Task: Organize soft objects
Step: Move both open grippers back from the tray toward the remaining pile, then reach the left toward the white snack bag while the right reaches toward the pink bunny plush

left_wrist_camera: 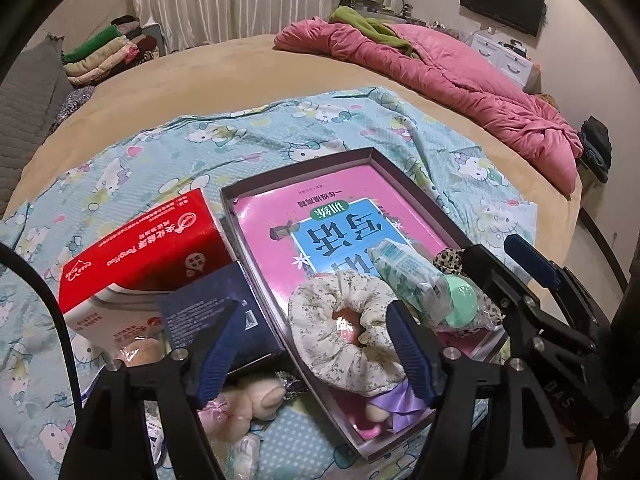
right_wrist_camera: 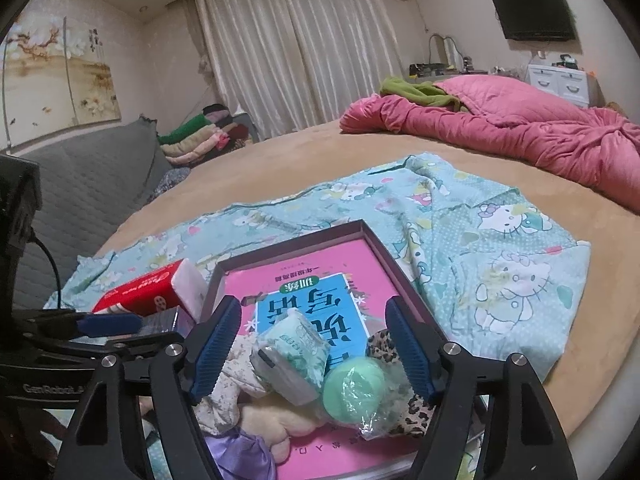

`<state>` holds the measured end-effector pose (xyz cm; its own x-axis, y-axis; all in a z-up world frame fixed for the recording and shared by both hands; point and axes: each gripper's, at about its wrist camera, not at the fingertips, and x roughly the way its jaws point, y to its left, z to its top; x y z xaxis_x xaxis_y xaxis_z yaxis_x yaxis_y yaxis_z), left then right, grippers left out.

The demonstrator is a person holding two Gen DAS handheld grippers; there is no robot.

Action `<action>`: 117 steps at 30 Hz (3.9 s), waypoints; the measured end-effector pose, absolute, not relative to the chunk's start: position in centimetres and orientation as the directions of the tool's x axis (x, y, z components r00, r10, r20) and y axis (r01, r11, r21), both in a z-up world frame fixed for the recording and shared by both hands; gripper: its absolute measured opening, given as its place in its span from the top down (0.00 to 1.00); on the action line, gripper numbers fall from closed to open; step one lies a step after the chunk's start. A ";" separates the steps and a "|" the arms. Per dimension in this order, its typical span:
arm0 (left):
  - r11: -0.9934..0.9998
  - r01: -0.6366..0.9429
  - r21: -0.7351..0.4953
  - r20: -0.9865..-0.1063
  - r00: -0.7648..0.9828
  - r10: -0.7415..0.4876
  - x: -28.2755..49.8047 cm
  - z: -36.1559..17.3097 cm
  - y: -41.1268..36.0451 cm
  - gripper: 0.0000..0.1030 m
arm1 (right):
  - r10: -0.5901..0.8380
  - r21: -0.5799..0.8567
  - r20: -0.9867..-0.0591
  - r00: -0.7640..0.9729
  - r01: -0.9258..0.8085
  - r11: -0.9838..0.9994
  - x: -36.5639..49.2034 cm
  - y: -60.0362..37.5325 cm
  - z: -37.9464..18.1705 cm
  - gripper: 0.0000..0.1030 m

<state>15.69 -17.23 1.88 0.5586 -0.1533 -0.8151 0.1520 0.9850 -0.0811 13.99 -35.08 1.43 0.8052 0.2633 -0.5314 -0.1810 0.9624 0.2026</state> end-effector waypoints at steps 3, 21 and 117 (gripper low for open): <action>0.986 0.148 -0.074 -0.811 0.566 -0.145 15.4 2.2 -16.9 0.28 | 0.258 0.193 -0.526 0.810 -0.182 0.964 13.9 -35.0 1.5 0.24; 0.994 0.095 -0.061 -0.794 0.599 -0.106 12.8 3.5 -14.0 0.19 | 0.250 0.158 -0.500 0.829 -0.196 0.968 12.3 -33.6 3.0 0.22; 0.946 -0.190 -0.263 -0.881 0.447 -0.155 11.0 -7.9 3.6 0.29 | 0.403 0.064 -0.777 0.484 -0.576 0.815 12.2 -14.6 -5.4 0.67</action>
